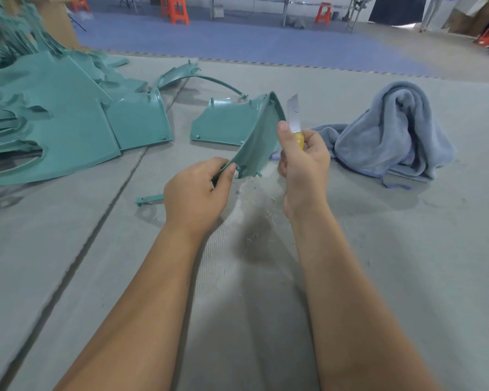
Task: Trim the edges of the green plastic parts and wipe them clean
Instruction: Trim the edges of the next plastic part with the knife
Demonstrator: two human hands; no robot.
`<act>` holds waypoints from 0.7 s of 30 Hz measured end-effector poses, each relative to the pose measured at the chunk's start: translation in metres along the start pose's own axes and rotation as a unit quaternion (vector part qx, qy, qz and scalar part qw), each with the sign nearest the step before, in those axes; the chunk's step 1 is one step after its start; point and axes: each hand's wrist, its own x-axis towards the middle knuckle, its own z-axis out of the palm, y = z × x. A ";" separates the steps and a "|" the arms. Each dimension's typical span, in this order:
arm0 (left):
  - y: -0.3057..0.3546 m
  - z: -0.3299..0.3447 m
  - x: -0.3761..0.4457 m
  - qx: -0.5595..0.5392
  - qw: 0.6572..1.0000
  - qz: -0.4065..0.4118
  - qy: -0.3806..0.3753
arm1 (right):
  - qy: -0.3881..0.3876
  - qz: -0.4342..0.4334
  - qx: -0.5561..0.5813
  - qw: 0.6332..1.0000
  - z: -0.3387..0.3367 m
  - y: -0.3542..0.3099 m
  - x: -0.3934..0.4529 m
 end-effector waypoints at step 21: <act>0.004 -0.006 -0.001 0.016 0.997 0.070 0.029 | -0.019 -0.123 -0.150 0.981 0.013 0.004 -0.015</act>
